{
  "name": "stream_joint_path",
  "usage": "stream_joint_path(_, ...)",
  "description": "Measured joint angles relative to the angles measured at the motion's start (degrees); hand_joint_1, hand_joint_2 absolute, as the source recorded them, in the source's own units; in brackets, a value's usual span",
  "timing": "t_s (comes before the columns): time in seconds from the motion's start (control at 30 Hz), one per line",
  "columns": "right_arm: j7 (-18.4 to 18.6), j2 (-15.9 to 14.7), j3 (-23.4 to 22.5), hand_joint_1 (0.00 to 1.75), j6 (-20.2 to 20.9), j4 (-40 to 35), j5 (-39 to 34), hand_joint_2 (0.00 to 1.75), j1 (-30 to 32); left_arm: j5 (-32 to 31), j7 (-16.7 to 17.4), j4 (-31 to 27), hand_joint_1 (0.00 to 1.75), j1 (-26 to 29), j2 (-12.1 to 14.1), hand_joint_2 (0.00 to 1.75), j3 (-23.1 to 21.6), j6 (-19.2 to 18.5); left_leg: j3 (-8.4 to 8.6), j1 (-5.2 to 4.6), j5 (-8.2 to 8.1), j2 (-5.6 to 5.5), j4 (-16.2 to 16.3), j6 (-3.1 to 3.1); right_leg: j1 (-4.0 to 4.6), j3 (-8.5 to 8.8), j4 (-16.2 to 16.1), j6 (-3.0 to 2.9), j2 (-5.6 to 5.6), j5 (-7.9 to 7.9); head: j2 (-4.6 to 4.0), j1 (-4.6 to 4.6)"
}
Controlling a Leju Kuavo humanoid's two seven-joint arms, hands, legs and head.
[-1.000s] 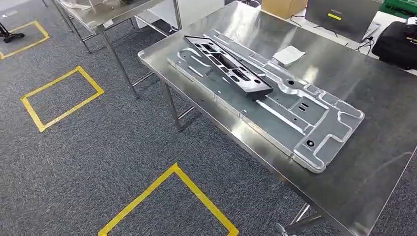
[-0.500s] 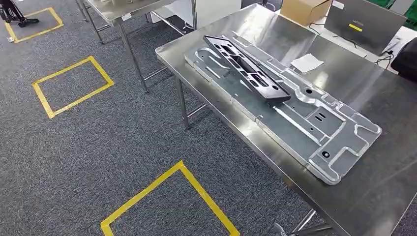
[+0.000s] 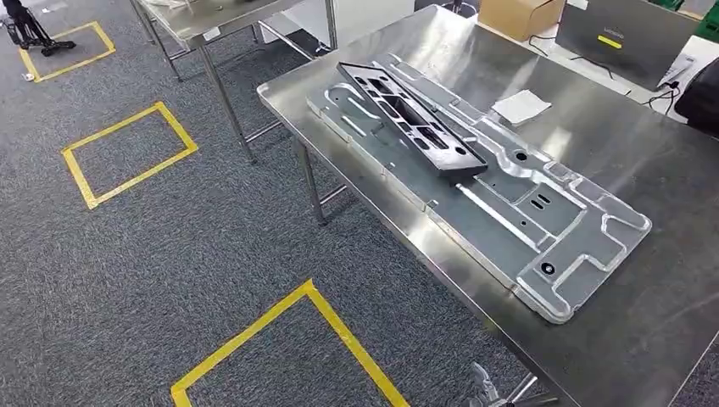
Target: Take the parts from the cabinet and place them on the table.
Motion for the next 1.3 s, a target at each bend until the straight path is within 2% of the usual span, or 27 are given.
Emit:
stream_joint_path(0.03, 0.8, 0.0, 0.0, 0.0, 0.1, -0.6, 1.4, 0.0, 0.0, -0.1, -0.1, 0.0, 0.0, -0.1, 0.0, 0.0, 0.4, -0.1, 1.35, -0.04, 2.37, 0.0, -3.2, 0.4, 0.12, 0.11, 0.0, -0.06, 0.01, -0.04, 0.0, -0.02)
stream_joint_path(0.1, 2.9, -0.2, -0.2, 0.0, 0.9, -3.2, 5.6, 0.0, 0.0, -0.4, -0.4, 0.0, 0.0, -0.5, 0.1, 0.0, 1.3, -0.1, 5.78, -0.52, 7.43, 0.02, -13.0, 1.63, 0.25, 0.32, -0.1, -0.06, 0.02, -0.06, 0.0, 0.0)
stream_joint_path(0.13, 3.7, -0.3, -0.3, 0.0, 1.5, -4.5, 7.6, 0.0, -0.2, -0.5, -0.5, 0.0, 0.0, -0.9, 0.2, 0.0, 1.8, 0.0, 7.21, -0.98, 7.53, 0.23, -16.4, 2.29, 0.2, 0.33, -0.2, -0.02, -0.02, -0.03, 0.0, 0.04)
stream_joint_path(0.27, 5.4, -0.3, -2.1, 0.0, 6.5, -9.6, 10.8, 0.0, -0.3, -3.4, -1.1, 0.0, 0.0, -2.8, 0.3, 0.0, 5.8, 0.1, 7.15, -1.44, 8.06, 0.21, -17.6, 2.91, 0.05, 0.35, -1.1, 1.28, -0.27, 0.51, 0.0, -0.04)
stream_joint_path(0.3, 5.2, -0.3, -2.6, 0.0, 7.4, -10.7, 10.9, 0.0, -0.3, -4.4, -1.2, 0.0, 0.0, -3.1, 0.3, 0.0, 6.7, 0.1, 8.26, -0.68, 9.14, 0.2, -19.7, 3.06, 0.43, 0.64, -1.0, 1.62, -0.27, 0.24, 0.0, 0.07)
stream_joint_path(0.33, 4.9, -0.3, -3.2, 0.0, 8.1, -11.4, 11.0, 0.0, -0.3, -5.2, -1.5, 0.0, 0.0, -3.2, 0.2, 0.0, 7.2, 0.0, 8.8, -0.81, 9.41, 0.38, -20.2, 2.86, 0.17, 0.48, -0.3, 1.76, -0.13, -0.4, 0.0, 0.07)
stream_joint_path(0.37, 4.9, -0.3, -3.9, 0.0, 9.0, -12.2, 11.1, 0.0, -0.3, -6.1, -1.8, 0.1, 0.0, -3.6, 0.2, 0.0, 7.9, 0.0, 8.9, -0.79, 9.63, 0.39, -20.6, 3.25, 0.16, -0.94, 2.5, 1.88, -0.07, -2.47, 0.0, 0.11)
stream_joint_path(0.43, 4.9, -0.1, -5.2, 0.0, 10.1, -13.4, 11.3, 0.0, -0.3, -7.1, -2.2, 0.5, 0.0, -4.4, 0.2, 0.0, 9.3, -0.1, 8.63, -0.89, 9.55, 0.37, -20.4, 3.34, 0.21, -5.19, 11.0, 2.05, 0.03, -6.63, 0.0, 0.11)
stream_joint_path(0.47, 4.9, -0.1, -5.6, 0.0, 10.2, -13.7, 11.3, 0.0, -0.3, -7.2, -2.2, 0.6, 0.0, -4.6, 0.2, 0.0, 9.7, -0.2, 8.6, -0.91, 9.42, 0.37, -20.3, 3.34, 0.2, -6.6, 13.7, 2.18, 0.03, -7.28, 0.0, 0.04)
stream_joint_path(0.5, 4.9, -0.1, -5.9, 0.0, 10.3, -13.9, 11.3, 0.0, -0.3, -7.4, -2.3, 0.7, 0.0, -4.7, 0.2, 0.0, 10.0, -0.2, 8.63, -0.9, 9.24, 0.35, -20.1, 3.3, 0.18, -6.83, 13.9, 2.33, 0.02, -6.36, 0.0, 0.09)
stream_joint_path(0.53, 4.6, 0.0, -6.1, 0.0, 10.5, -14.2, 11.5, 0.0, -0.3, -7.7, -2.3, 0.9, 0.0, -4.8, 0.2, 0.0, 10.5, -0.2, 8.63, -0.85, 9.05, 0.29, -19.7, 3.17, 0.07, -5.85, 11.8, 2.47, 0.0, -4.41, 0.0, 0.09)
stream_joint_path(0.6, 2.6, 0.1, -7.2, 0.0, 12.5, -14.9, 10.9, 0.0, -0.3, -9.0, -3.1, 1.3, 0.0, -5.2, 0.2, 0.0, 11.2, -0.5, 8.57, -0.66, 8.27, 0.11, -18.6, 2.68, -0.29, -1.4, 2.9, 2.73, 0.0, 0.66, 0.0, 0.11)
stream_joint_path(0.63, 1.4, 0.3, -8.0, 0.0, 14.2, -15.4, 10.0, 0.0, -0.5, -9.8, -3.5, 1.7, 0.0, -5.4, 0.2, 0.0, 11.6, -0.6, 8.3, -0.67, 7.81, 0.08, -17.9, 2.22, -0.29, -0.08, 0.3, 2.59, 0.18, 0.13, 0.0, 0.07)
stream_joint_path(0.7, 0.4, 1.1, -10.1, 0.0, 17.4, -16.1, 8.9, 0.0, -0.6, -11.0, -4.3, 2.3, 0.0, -6.1, 0.2, 0.0, 12.5, -0.6, 7.54, -1.07, 7.21, -0.07, -16.9, 1.69, -0.09, -0.52, 0.5, 1.44, 0.43, 0.06, 0.0, 0.13)
stream_joint_path(0.77, 0.3, 2.1, -12.1, 0.0, 19.7, -16.6, 8.6, 0.0, -0.9, -12.1, -4.8, 2.8, 0.0, -6.5, 0.2, 0.0, 13.2, -0.5, 7.65, -1.03, 7.27, -0.08, -16.9, 1.5, 0.16, -0.58, 0.6, 0.86, 0.42, 0.08, 0.0, 0.18)
stream_joint_path(0.83, 0.2, 3.1, -13.9, 0.0, 21.2, -16.9, 8.4, 0.0, -1.1, -12.8, -5.2, 3.4, 0.0, -6.8, 0.3, 0.0, 13.8, -0.5, 7.28, -0.81, 5.98, -0.03, -15.3, 0.83, -0.16, -0.39, 0.2, 0.22, 0.26, 0.28, 0.0, 0.07)
stream_joint_path(0.87, 0.2, 3.5, -14.5, 0.0, 21.5, -17.1, 8.4, 0.0, -1.2, -13.0, -5.2, 3.6, 0.0, -7.1, 0.3, 0.0, 14.1, -0.4, 5.98, -0.74, 4.15, 0.02, -12.5, 0.46, -0.17, -0.35, 0.1, -0.08, 0.11, 0.26, 0.0, -0.15)
stream_joint_path(0.93, 0.2, 4.1, -15.4, 0.0, 21.7, -17.1, 8.3, 0.0, -1.5, -13.0, -5.2, 4.0, 0.0, -7.4, 0.3, 0.0, 14.5, -0.4, 1.49, -0.42, 0.02, 0.03, -3.4, -0.04, -0.09, -0.43, 0.2, -0.15, -0.01, 0.23, 0.0, -0.15)
stream_joint_path(0.97, 0.2, 4.4, -15.8, 0.0, 21.7, -17.1, 8.3, 0.0, -1.5, -13.1, -5.2, 4.3, 0.0, -7.5, 0.3, 0.0, 14.7, -0.4, -0.3, -0.3, -0.9, 0.03, 0.0, -0.1, -0.02, -0.42, 0.2, -0.22, -0.07, 0.18, 0.0, -0.13)
stream_joint_path(1.0, 0.2, 4.6, -16.0, 0.0, 21.8, -17.1, 8.3, 0.0, -1.5, -13.1, -5.2, 4.5, 0.0, -7.5, 0.3, 0.0, 14.9, -0.4, -0.95, -0.26, -0.45, 0.03, 1.0, -0.02, 0.05, -0.35, 0.2, -0.25, -0.07, 0.16, 0.0, -0.15)
stream_joint_path(1.03, 0.1, 4.9, -16.2, 0.0, 22.1, -17.1, 8.3, 0.0, -1.5, -13.3, -5.3, 4.6, 0.0, -7.5, 0.3, 0.0, 15.1, -0.4, -0.35, -0.26, 1.36, 0.03, -0.8, 0.21, 0.11, -0.24, 0.2, -0.27, -0.04, 0.1, 0.0, -0.15)
stream_joint_path(1.07, 0.0, 5.1, -16.6, 0.0, 22.7, -17.1, 8.3, 0.0, -1.5, -13.8, -5.7, 4.7, 0.0, -7.6, 0.3, 0.0, 15.1, -0.3, 1.24, -0.29, 3.9, 0.03, -4.5, 0.55, 0.19, -0.1, 0.2, -0.29, -0.01, 0.05, 0.0, -0.15)
stream_joint_path(1.1, 0.0, 5.6, -16.9, 0.0, 23.5, -17.0, 8.5, 0.0, -1.7, -14.3, -6.2, 4.8, 0.0, -7.7, 0.3, 0.0, 15.2, -0.2, 3.61, -0.42, 6.78, 0.03, -9.8, 1.09, 0.25, 0.07, 0.1, -0.27, 0.01, 0.01, 0.0, -0.15)
stream_joint_path(1.13, 0.0, 6.0, -17.2, 0.0, 24.4, -17.0, 8.8, 0.0, -2.0, -14.7, -6.8, 4.9, 0.0, -7.9, 0.4, 0.0, 15.3, -0.2, 5.83, -0.76, 8.78, 0.05, -14.8, 1.83, 0.21, 0.1, 0.0, -0.25, 0.04, 0.0, 0.0, -0.13)
stream_joint_path(1.17, 0.2, 6.5, -17.4, 0.0, 25.2, -16.8, 9.2, 0.0, -2.4, -15.2, -7.5, 5.0, 0.0, -8.2, 0.6, 0.0, 15.5, 0.0, 6.49, -1.08, 7.94, 0.18, -16.4, 2.31, 0.39, 0.01, 0.0, -0.02, 0.02, 0.0, 0.0, -0.02)
stream_joint_path(1.27, 0.4, 8.0, -17.9, 0.0, 27.3, -16.1, 10.3, 0.0, -2.9, -16.0, -9.3, 6.2, 0.0, -9.3, 0.8, 0.0, 15.6, 0.4, 6.3, -1.54, 8.39, -0.02, -17.0, 2.79, -0.12, -0.03, -0.6, 1.09, -0.15, 0.41, 0.0, -0.31)
stream_joint_path(1.3, 0.5, 8.4, -17.9, 0.0, 27.8, -15.8, 10.7, 0.0, -3.2, -16.2, -9.6, 6.7, 0.0, -9.5, 0.9, 0.0, 15.7, 0.5, 6.76, -1.45, 8.93, -0.07, -18.2, 3.04, 0.08, 0.34, -1.1, 1.51, -0.21, 0.57, 0.0, -0.26)
